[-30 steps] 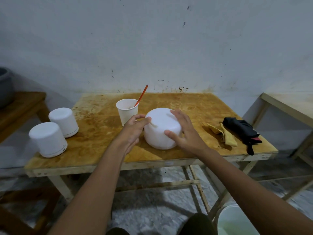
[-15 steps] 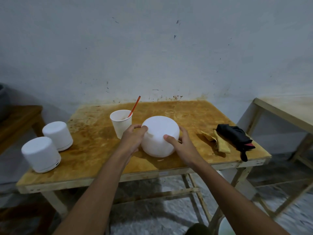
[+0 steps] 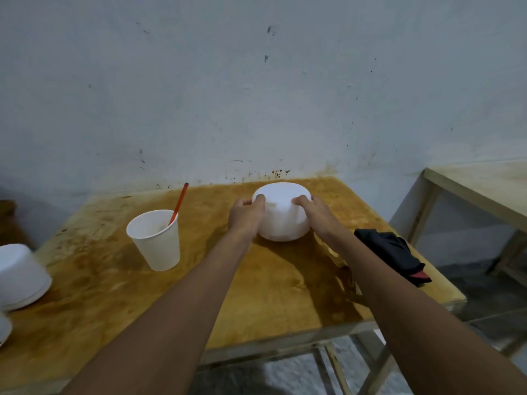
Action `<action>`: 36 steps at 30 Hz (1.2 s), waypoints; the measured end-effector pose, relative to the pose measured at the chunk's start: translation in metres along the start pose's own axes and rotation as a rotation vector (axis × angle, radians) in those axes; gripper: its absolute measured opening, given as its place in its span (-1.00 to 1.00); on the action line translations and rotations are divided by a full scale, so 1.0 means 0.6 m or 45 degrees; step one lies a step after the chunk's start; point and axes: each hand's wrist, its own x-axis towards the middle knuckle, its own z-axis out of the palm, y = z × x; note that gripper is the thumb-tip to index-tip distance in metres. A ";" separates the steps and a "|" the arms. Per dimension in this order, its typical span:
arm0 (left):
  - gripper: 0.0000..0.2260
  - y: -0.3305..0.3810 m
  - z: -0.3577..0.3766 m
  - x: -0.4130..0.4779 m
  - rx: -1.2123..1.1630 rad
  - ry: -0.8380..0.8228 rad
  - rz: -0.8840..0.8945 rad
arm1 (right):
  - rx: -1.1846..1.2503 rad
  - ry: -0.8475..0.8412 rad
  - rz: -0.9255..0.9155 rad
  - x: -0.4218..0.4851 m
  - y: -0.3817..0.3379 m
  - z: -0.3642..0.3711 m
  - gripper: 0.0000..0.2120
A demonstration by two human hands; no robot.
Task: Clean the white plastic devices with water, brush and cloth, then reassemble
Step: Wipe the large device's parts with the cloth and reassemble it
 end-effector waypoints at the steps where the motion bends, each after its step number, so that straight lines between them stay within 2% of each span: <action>1: -0.72 0.000 0.012 0.013 0.003 0.003 0.005 | 0.033 0.006 0.019 0.013 0.006 -0.004 -0.27; 7: -0.65 -0.010 0.037 0.036 0.017 0.014 0.083 | 0.086 0.071 0.009 0.040 0.018 -0.017 -0.46; 13: -0.61 -0.020 0.035 0.043 0.020 -0.008 0.104 | -0.048 0.180 -0.019 0.040 0.018 -0.014 -0.39; 17: -0.58 -0.018 0.035 0.040 0.017 -0.023 0.104 | -0.020 0.242 -0.048 0.034 0.017 -0.010 -0.33; 23: -0.55 -0.015 0.036 0.035 0.046 -0.048 0.108 | 0.009 0.266 -0.050 0.023 0.016 -0.002 -0.45; 26: -0.53 -0.008 0.026 0.030 0.085 -0.090 0.094 | -0.033 0.288 -0.044 0.010 0.007 0.000 -0.44; 29: -0.51 -0.006 0.002 0.014 0.179 -0.133 0.118 | -0.202 0.419 -0.072 -0.020 -0.008 0.011 -0.40; 32: -0.64 -0.012 -0.043 -0.017 0.343 -0.146 0.239 | -0.398 0.535 -0.149 -0.075 -0.020 0.043 -0.41; 36: -0.81 -0.034 -0.124 -0.065 0.496 -0.107 0.367 | -0.598 0.400 -0.329 -0.154 -0.016 0.119 -0.50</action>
